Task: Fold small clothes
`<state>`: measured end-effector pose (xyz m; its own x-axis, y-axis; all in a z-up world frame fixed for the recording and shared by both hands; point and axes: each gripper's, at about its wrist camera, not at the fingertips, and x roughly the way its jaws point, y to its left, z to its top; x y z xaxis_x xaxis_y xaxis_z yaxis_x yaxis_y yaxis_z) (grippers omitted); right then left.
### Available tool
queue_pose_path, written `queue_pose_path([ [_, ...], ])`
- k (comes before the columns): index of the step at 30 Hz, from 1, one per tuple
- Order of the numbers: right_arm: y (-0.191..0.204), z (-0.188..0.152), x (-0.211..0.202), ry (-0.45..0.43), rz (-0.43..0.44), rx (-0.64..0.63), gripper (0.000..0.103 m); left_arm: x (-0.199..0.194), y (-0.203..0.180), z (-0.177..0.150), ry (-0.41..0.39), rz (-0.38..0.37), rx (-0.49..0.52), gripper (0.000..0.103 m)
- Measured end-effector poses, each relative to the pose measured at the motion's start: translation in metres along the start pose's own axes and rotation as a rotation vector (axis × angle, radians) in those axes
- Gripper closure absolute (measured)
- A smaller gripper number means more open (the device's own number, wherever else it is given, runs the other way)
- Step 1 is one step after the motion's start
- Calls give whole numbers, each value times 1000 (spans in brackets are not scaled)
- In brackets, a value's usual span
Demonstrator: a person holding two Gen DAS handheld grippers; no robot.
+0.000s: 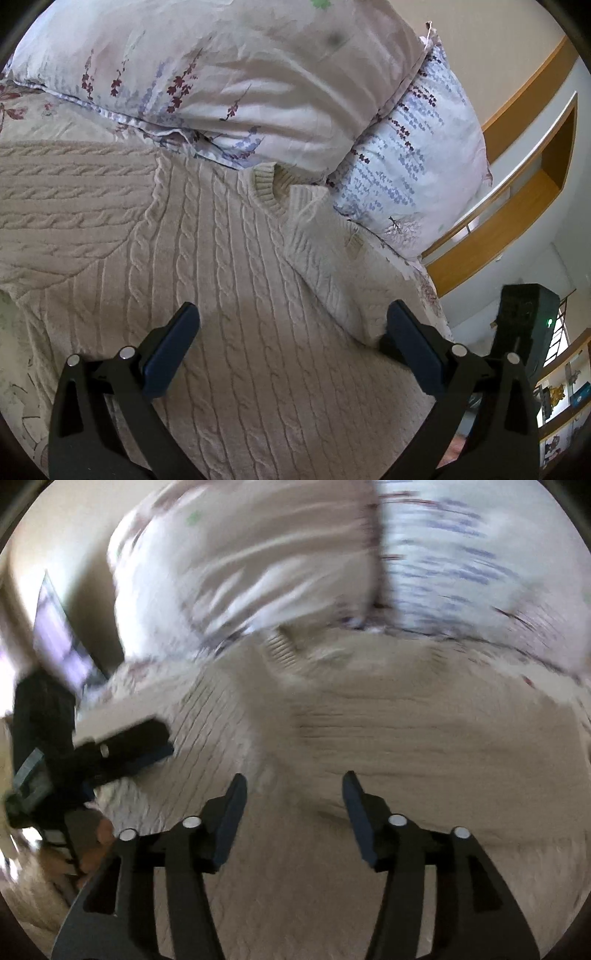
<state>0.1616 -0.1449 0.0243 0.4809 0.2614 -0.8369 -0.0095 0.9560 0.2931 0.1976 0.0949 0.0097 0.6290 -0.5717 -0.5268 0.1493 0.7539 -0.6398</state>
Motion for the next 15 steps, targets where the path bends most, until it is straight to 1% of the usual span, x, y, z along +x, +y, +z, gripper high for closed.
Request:
queue_pose_path([
  [1,-12,0,-8,-7,11,56,46,1,1,0,11,-5,-15,2],
  [4,-70,-7,-30,-7,53,334,46,2,-2,-2,47,-20,-50,2],
  [6,-117,-21,-46,-24,71,556,46,4,-4,-3,67,-18,-66,2],
  [7,-136,-30,-51,-38,63,644,46,5,-4,-3,79,-6,-78,4],
  [9,-160,-43,-60,-69,37,760,46,8,-3,-2,93,23,-101,9],
  [11,-179,-53,-65,-99,25,858,47,10,-1,2,109,47,-133,18],
  [13,-196,-60,-67,-131,48,931,48,13,4,8,124,63,-176,25],
  [15,-201,-62,-68,-157,43,956,53,14,6,14,130,77,-196,30],
])
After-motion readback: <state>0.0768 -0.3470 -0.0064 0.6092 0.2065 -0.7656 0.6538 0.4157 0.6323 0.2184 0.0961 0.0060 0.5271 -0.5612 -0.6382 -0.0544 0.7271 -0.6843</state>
